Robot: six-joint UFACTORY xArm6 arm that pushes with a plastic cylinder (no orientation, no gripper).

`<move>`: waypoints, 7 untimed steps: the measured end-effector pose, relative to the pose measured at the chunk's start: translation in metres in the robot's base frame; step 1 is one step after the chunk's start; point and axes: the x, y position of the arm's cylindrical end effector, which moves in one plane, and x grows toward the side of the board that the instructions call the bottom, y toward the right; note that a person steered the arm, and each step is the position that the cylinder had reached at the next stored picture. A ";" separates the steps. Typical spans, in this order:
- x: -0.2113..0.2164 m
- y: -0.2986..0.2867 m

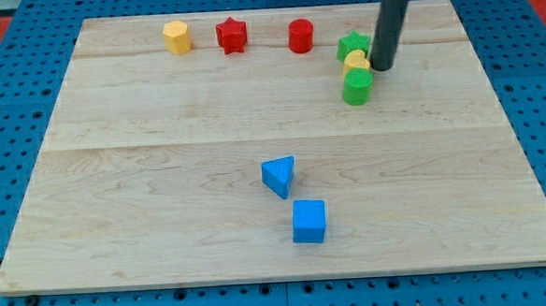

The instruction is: Place the yellow heart at the top left side of the board

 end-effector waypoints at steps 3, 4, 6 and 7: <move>-0.002 -0.144; -0.002 -0.205; 0.026 -0.318; 0.042 -0.357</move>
